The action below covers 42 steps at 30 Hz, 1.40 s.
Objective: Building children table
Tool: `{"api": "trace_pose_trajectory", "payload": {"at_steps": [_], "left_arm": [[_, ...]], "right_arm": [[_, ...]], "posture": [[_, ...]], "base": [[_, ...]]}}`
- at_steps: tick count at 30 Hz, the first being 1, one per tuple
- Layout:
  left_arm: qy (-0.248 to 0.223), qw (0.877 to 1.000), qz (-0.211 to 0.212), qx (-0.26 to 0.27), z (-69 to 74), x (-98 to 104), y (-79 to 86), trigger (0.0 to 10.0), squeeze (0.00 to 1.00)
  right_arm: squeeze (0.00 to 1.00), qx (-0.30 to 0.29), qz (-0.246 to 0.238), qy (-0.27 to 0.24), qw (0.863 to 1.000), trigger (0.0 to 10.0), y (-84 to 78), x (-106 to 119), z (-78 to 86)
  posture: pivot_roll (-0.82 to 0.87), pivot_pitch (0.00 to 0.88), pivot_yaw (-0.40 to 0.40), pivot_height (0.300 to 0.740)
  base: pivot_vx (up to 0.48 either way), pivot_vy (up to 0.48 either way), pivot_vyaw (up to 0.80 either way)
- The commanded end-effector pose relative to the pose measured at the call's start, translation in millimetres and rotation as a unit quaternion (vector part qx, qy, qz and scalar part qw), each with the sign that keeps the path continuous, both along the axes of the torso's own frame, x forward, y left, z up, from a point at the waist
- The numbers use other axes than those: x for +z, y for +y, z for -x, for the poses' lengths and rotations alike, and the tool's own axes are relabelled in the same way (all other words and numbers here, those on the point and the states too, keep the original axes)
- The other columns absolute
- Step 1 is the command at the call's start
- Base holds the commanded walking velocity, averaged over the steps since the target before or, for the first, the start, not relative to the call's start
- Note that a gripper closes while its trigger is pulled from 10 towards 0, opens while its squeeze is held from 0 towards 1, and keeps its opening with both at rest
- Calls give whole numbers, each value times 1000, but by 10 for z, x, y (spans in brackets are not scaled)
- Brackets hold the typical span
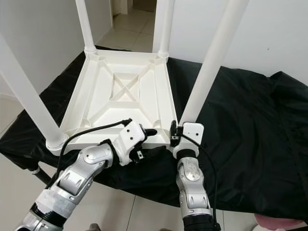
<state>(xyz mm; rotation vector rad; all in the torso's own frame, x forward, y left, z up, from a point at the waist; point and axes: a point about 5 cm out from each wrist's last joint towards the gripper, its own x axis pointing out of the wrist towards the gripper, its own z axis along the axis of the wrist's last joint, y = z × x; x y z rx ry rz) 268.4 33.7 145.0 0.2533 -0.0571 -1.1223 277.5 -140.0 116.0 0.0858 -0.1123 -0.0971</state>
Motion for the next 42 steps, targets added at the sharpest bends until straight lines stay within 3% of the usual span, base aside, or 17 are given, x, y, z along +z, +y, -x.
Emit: {"api": "trace_pose_trajectory", "payload": {"at_steps": [1,2,3,13,14,15,16,23,30,31,35,36,41,42], "left_arm": [[-2,1000,-3,-1,11,-3,-12,10000,0],[-1,1000,-3,-1,10,-3,-11,10000,0],[-1,1000,-3,-1,11,-3,-11,10000,0],[2,1000,9,3,12,25,58,10000,0],[2,1000,8,4,15,20,67,10000,0],[2,1000,8,4,15,20,67,10000,0],[2,1000,8,4,21,17,69,10000,0],[6,1000,5,0,58,-9,70,10000,0],[11,1000,-1,-4,99,-51,93,10000,0],[9,1000,-3,-2,86,-49,85,10000,0],[6,1000,-2,0,68,-38,73,10000,0],[6,1000,0,0,64,-29,66,10000,0],[6,1000,0,1,71,-34,67,10000,0],[7,1000,0,2,76,-34,69,10000,0]], "right_arm": [[682,-23,-23,17,999,10000,-14,-71,41],[682,-23,-21,16,999,10000,-6,-63,41],[1000,-21,-17,11,1000,10000,-3,-45,40],[1000,4,25,-6,1000,10000,-126,13,36],[557,9,31,-8,999,10000,-150,16,40],[557,9,31,-8,999,10000,-150,16,40],[0,14,36,-11,999,10000,-171,21,47],[0,53,57,-9,997,10000,-248,-14,75],[0,111,75,-13,991,10000,-332,11,1],[0,151,87,-13,985,10000,-385,36,-51],[0,187,93,-4,978,10000,-418,31,-76],[0,228,104,2,968,10000,-402,12,-67],[0,278,110,15,954,10000,-389,-36,-49],[0,307,109,24,945,6078,-389,-63,-40]], "posture": [[-77,0,-47,740],[-77,0,-47,740],[-76,0,-46,740],[-73,0,-49,740],[-73,0,-51,740],[-73,0,-51,740],[-74,0,-51,740],[-75,0,-53,740],[-73,0,-55,740],[-68,0,-60,740],[-67,0,-63,740],[-66,0,-63,740],[-63,0,-64,740],[-63,0,-64,740]], "base": [[0,0,0],[0,0,0],[0,0,0],[0,0,0],[0,0,0],[0,0,0],[0,0,0],[0,0,0],[0,0,0],[0,0,0],[0,0,0],[0,0,0],[0,0,0],[0,0,0]]}}
